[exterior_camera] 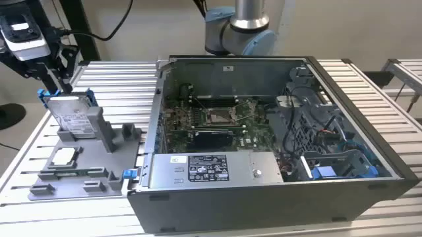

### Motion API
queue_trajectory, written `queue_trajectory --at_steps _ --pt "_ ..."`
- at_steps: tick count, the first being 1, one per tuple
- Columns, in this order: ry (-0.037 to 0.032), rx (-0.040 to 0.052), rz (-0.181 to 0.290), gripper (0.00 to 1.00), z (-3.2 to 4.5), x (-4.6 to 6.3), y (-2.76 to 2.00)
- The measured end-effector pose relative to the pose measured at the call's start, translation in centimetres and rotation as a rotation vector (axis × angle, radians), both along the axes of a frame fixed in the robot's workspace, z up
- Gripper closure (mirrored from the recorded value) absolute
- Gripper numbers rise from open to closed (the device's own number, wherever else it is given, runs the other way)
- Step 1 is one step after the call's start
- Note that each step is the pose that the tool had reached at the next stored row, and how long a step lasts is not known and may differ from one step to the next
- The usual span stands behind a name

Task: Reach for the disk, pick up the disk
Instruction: 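Reach for the disk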

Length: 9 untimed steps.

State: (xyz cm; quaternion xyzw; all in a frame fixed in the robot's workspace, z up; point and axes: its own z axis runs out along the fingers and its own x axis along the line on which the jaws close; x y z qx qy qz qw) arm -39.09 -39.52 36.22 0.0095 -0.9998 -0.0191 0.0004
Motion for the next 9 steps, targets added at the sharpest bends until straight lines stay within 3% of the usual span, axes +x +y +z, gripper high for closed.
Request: queue_trajectory --at_steps 1,9 --pt "0.0000 0.0000 0.000 1.00 0.00 0.00 0.00" --pt "0.0000 0.0000 0.000 1.00 0.00 0.00 0.00"
